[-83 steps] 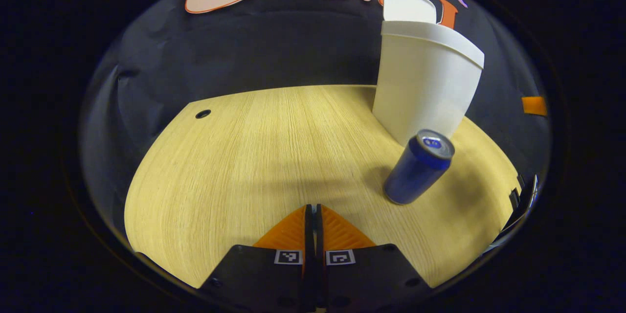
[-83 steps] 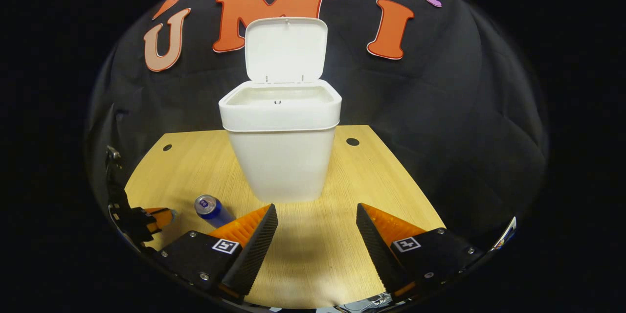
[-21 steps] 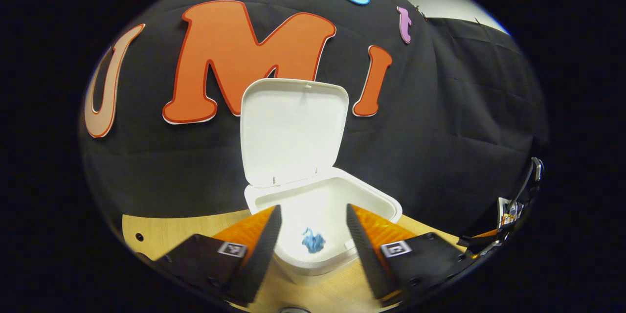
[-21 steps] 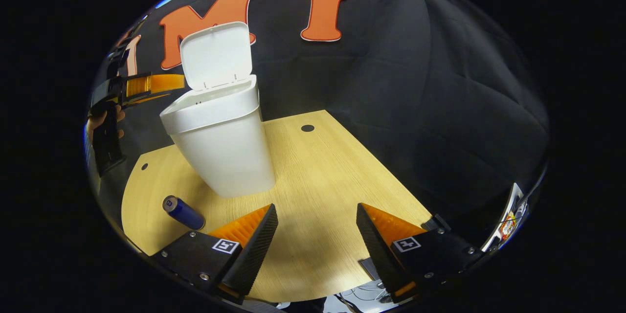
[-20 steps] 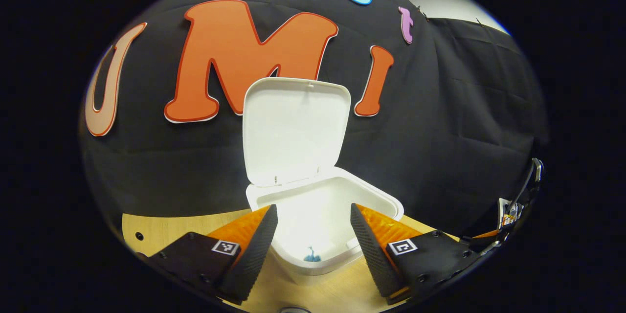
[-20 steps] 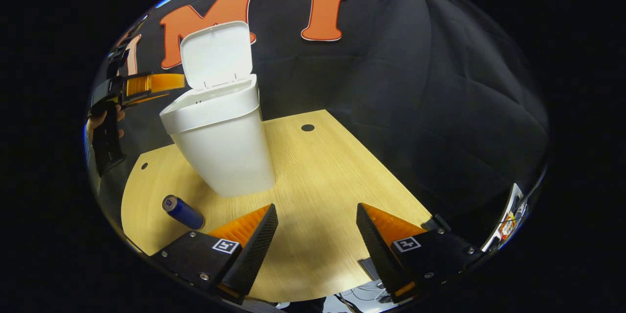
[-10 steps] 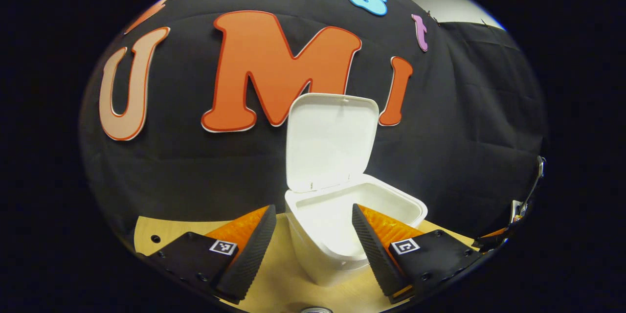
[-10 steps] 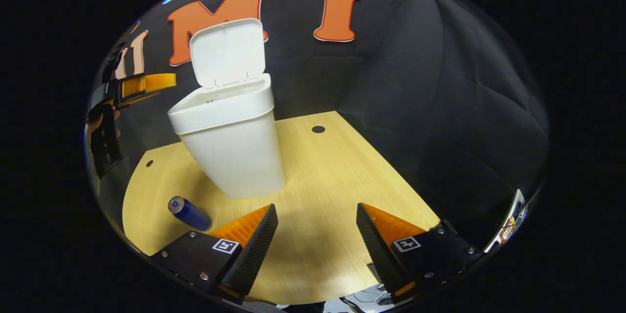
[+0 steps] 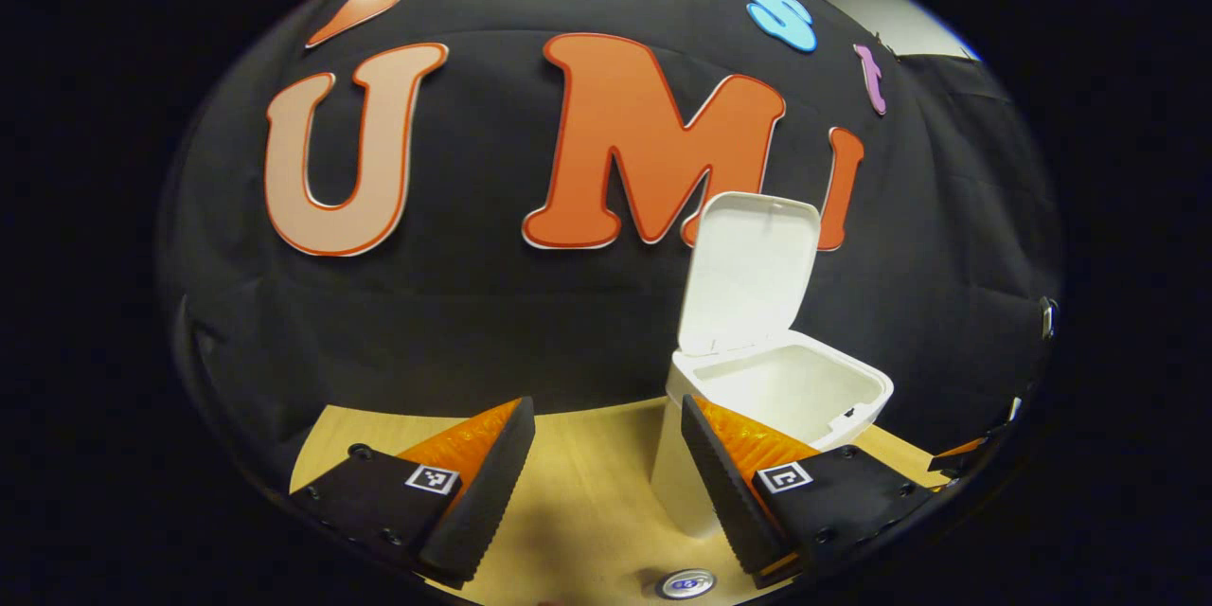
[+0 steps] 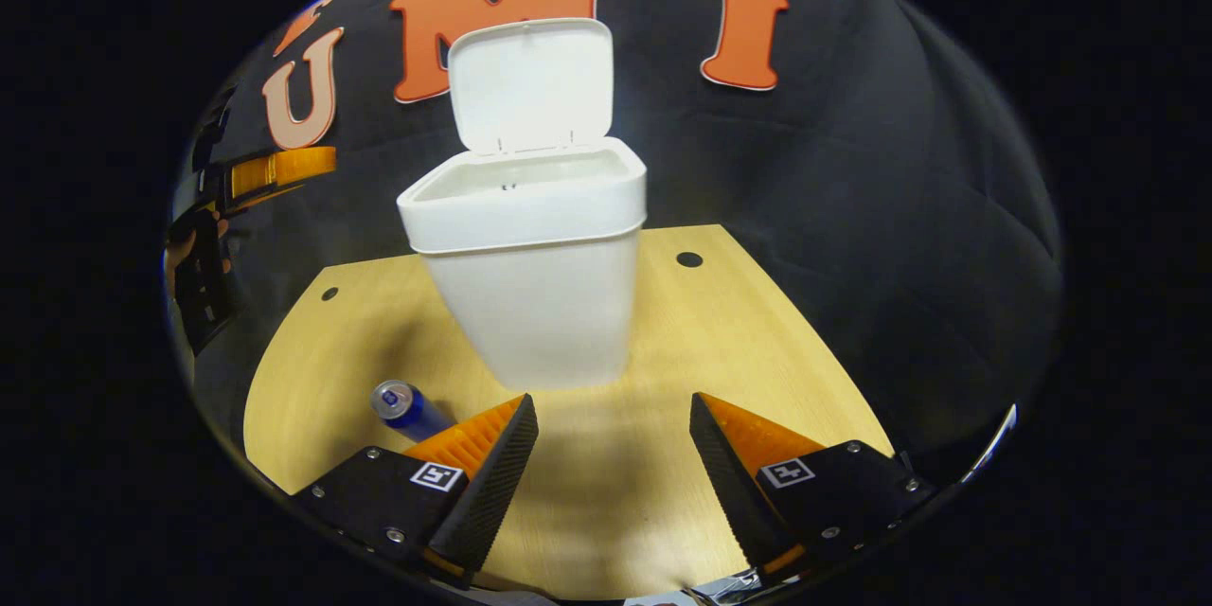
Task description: Press the lid of the desktop garbage bin to open it, pick up the crumpled paper on the desktop and throw it into the bin, then pick up the pop can on the desktop and drop it into the bin, and finally close the garbage bin lid.
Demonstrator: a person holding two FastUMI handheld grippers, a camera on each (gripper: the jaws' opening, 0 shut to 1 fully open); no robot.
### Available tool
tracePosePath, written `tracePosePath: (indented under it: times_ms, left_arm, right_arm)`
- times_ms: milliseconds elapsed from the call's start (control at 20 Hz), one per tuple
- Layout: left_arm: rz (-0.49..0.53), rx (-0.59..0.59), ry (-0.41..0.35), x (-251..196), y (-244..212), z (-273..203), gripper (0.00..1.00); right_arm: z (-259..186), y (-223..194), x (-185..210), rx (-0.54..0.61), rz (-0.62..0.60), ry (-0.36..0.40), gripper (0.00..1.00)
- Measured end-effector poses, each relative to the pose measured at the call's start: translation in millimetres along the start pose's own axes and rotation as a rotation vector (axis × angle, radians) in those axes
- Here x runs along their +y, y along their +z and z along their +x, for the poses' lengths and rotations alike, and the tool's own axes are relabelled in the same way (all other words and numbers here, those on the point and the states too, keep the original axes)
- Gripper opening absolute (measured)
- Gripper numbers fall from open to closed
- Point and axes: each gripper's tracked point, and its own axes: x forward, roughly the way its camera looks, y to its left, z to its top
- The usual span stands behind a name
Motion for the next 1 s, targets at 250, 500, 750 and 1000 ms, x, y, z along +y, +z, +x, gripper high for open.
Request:
tracePosePath:
  times_ms: [250,500,750,1000]
  left_arm:
    - [-0.016,-0.002,0.104,55.8,-7.4,-27.0,0.98]
    - [-0.025,-0.004,0.199,103.9,-14.0,-56.0,0.98]
    - [-0.027,-0.021,0.275,143.3,-18.1,-82.5,0.99]
    - [-0.016,-0.016,0.322,169.9,-22.4,-99.3,0.98]
  right_arm:
    - [12.1,4.8,49.6,0.010,-0.068,0.088,0.98]
    - [21.7,-0.9,101.4,0.034,-0.133,0.182,0.98]
    - [27.8,-8.8,148.3,0.062,-0.185,0.265,0.99]
    - [40.2,-23.2,188.0,0.108,-0.224,0.320,0.99]
